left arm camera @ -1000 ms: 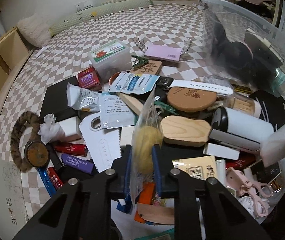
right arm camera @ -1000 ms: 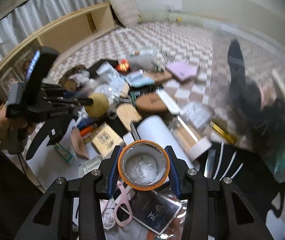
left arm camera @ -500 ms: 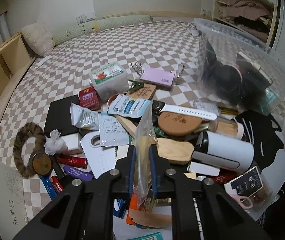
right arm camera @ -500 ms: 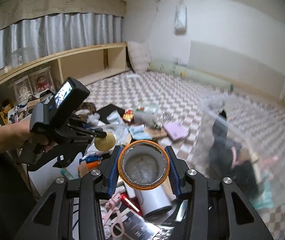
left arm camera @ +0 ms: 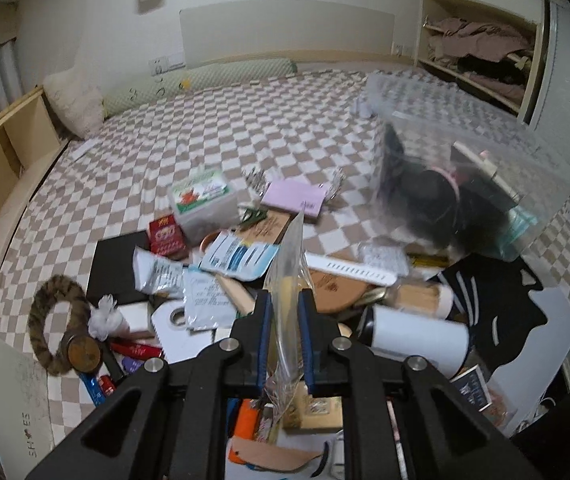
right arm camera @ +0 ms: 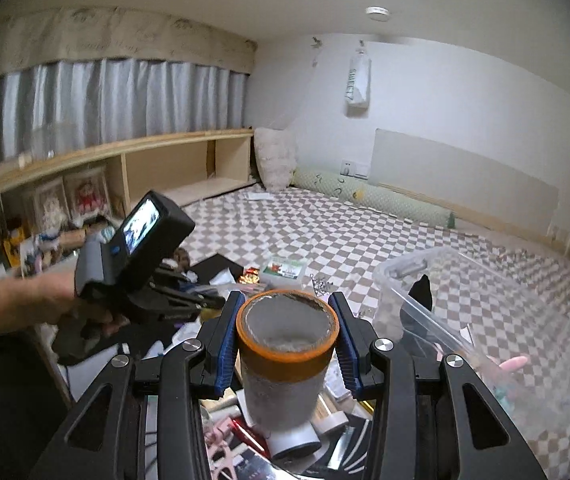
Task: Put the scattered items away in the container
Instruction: 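Lift the tape roll with the right tool while the left tool lifts the sponge, then release the sponge into the clear box with the left tool while the right tool drops the tape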
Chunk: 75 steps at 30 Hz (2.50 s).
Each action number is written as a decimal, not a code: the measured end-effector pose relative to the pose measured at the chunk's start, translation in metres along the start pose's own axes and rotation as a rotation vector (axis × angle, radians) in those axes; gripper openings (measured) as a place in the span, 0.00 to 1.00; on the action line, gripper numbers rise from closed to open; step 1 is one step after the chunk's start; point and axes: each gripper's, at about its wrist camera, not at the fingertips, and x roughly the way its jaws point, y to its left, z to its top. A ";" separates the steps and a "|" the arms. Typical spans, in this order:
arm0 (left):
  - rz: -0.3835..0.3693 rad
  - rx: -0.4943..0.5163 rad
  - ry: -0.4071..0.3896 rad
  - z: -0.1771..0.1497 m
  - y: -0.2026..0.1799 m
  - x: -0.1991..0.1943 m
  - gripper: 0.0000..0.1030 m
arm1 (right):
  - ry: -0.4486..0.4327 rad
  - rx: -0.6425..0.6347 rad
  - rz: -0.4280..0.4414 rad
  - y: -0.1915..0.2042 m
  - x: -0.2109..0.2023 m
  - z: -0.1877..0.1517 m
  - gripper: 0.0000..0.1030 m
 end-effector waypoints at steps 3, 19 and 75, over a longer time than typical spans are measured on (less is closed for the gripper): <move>-0.017 0.006 -0.020 0.008 -0.010 -0.006 0.13 | -0.008 0.094 0.024 -0.019 -0.003 0.008 0.42; -0.112 0.043 -0.115 0.051 -0.070 -0.038 0.09 | -0.077 0.444 -0.114 -0.125 -0.017 0.027 0.42; -0.252 0.032 -0.234 0.220 -0.174 0.031 0.08 | 0.241 0.489 -0.606 -0.252 0.035 0.000 0.42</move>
